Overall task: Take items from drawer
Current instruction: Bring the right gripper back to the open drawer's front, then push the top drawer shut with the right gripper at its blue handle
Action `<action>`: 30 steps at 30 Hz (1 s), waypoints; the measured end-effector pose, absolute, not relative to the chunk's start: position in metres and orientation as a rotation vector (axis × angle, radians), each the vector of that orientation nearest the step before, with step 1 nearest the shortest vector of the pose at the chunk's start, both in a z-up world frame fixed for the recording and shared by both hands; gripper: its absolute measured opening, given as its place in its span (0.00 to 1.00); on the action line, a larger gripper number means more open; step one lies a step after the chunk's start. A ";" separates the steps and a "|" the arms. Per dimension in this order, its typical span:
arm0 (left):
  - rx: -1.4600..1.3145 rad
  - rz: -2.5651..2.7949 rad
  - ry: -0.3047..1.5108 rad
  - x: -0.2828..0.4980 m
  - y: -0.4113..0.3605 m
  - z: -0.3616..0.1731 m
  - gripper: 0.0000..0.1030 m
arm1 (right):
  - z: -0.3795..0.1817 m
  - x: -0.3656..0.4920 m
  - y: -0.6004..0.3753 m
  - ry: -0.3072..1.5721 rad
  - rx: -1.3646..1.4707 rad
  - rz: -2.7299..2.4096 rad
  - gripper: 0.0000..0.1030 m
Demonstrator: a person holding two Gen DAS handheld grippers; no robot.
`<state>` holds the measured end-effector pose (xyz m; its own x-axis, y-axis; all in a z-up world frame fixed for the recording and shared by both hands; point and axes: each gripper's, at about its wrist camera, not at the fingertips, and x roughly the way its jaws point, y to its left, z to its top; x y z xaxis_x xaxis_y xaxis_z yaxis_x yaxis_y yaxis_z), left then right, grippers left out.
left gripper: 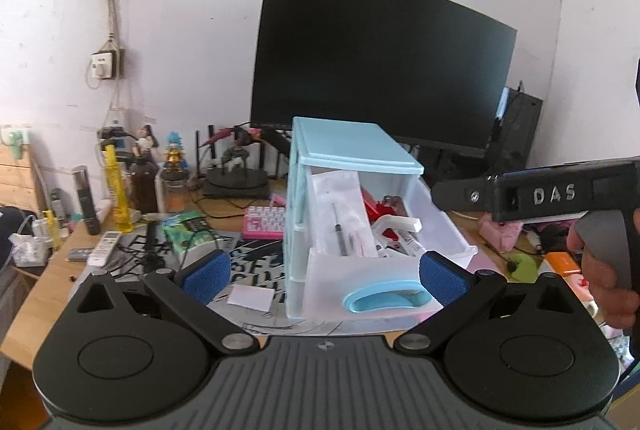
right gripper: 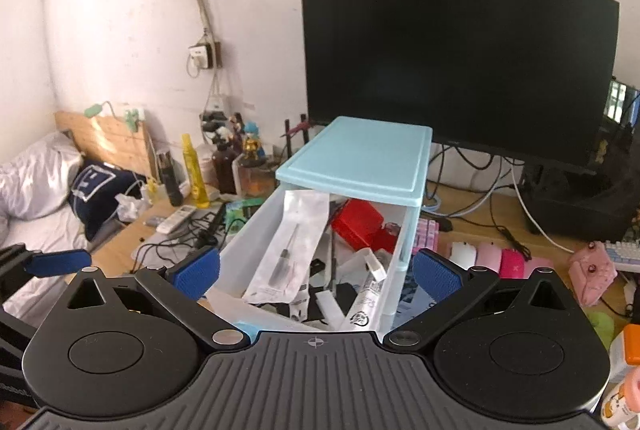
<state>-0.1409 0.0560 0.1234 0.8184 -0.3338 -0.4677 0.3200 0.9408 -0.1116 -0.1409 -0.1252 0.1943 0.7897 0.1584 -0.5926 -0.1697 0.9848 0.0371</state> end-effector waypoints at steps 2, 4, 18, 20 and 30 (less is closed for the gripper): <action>-0.017 -0.327 0.508 -0.144 0.052 0.124 1.00 | 0.190 -0.141 -0.123 0.637 -0.024 0.198 1.00; -0.003 -0.308 0.513 -0.148 0.048 0.125 1.00 | 0.184 -0.140 -0.121 0.646 -0.020 0.215 1.00; 0.052 -0.600 0.503 -0.114 0.124 0.101 1.00 | 0.155 -0.143 -0.059 0.671 -0.002 -0.123 1.00; 0.061 -0.652 0.498 -0.107 0.142 0.102 1.00 | 0.151 -0.147 -0.045 0.666 0.016 -0.196 1.00; 0.079 -0.723 0.464 -0.100 0.162 0.109 1.00 | 0.123 -0.165 -0.029 0.613 0.093 -0.293 0.99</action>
<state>-0.1003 0.1619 0.1086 0.6534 -0.6191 -0.4357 0.6537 0.7517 -0.0878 -0.1650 -0.0293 0.1230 0.7779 -0.2432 -0.5794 0.2983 0.9545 -0.0002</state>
